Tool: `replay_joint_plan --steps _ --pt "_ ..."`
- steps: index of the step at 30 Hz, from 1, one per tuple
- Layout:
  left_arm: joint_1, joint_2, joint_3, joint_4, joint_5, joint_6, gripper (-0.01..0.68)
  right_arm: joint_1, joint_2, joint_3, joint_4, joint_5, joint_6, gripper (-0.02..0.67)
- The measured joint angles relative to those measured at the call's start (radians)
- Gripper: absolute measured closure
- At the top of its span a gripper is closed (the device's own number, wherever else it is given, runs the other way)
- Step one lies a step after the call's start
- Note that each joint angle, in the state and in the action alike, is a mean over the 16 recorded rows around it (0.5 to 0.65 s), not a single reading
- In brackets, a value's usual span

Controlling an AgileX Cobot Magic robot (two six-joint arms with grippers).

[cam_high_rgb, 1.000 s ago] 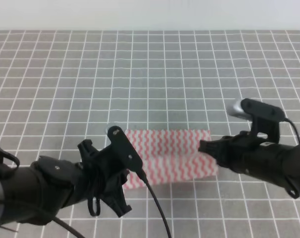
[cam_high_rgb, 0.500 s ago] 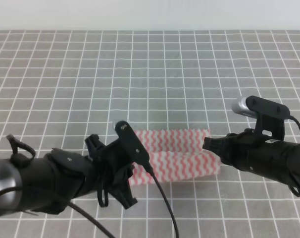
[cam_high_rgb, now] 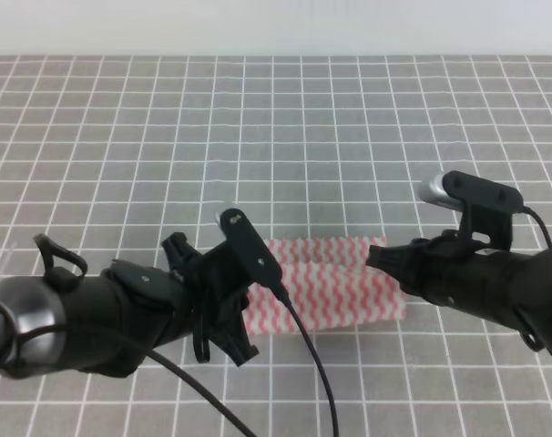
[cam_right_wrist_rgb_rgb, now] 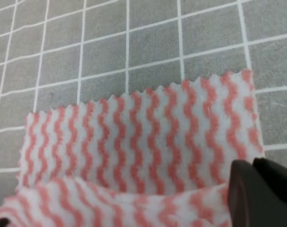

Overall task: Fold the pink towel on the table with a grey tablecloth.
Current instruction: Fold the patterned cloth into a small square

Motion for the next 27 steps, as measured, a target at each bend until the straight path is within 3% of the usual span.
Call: replay_joint_plan --steps 16,27 --pt "0.003 0.041 -0.046 0.000 -0.017 0.001 0.675 -0.004 0.103 -0.062 -0.003 -0.002 -0.007 0.664" --pt "0.023 0.084 -0.078 -0.001 -0.021 -0.007 0.675 -0.061 0.118 -0.098 -0.007 0.050 -0.024 0.664"
